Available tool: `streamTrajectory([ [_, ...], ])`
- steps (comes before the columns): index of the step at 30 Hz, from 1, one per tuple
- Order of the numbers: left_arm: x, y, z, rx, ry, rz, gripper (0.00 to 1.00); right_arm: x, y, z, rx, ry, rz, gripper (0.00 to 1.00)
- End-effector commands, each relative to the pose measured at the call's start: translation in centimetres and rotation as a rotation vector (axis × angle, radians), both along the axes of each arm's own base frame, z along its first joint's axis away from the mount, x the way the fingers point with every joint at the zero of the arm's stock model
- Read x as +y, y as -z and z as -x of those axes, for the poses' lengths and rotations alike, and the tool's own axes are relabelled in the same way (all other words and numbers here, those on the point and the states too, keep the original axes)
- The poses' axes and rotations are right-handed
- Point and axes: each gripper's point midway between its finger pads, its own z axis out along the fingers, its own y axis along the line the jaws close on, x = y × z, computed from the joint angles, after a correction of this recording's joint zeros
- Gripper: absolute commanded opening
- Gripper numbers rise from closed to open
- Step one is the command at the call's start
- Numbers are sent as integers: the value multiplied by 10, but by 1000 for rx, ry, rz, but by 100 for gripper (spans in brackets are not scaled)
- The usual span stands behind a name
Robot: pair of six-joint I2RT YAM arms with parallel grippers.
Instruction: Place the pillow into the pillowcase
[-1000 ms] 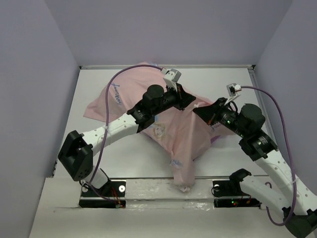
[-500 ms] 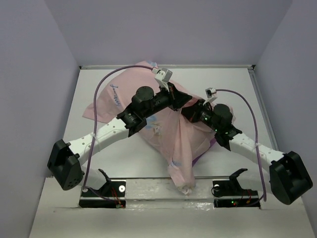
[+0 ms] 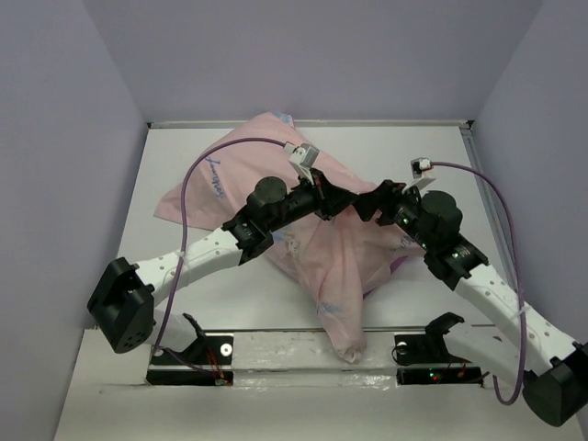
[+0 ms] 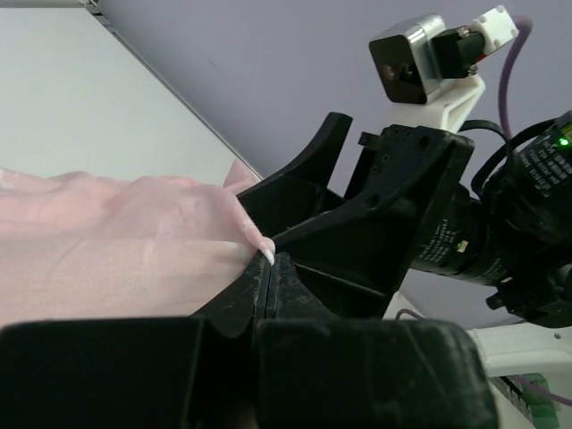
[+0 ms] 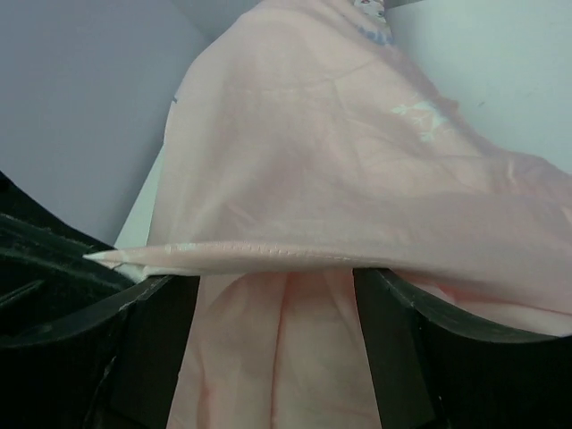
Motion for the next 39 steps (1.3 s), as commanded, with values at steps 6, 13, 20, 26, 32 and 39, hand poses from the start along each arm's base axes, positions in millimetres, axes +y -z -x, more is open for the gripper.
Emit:
streamTrajectory([
  [6,-1,-42,9,-81,23,114,0,-33,-13,36,5,37,143,44],
  [13,-5,-45,15,-87,51,119,0,-29,5,-2,13,113,190,0],
  [20,-7,-51,29,-90,90,133,0,-22,-1,-79,-119,301,146,0],
  [26,-8,-30,39,-52,100,108,0,6,-7,-83,-144,191,71,9],
  [32,-10,-13,34,-18,82,95,0,-11,-1,-29,-23,111,153,78],
  [39,-15,-15,28,-19,73,104,0,-31,-7,29,27,34,191,76],
])
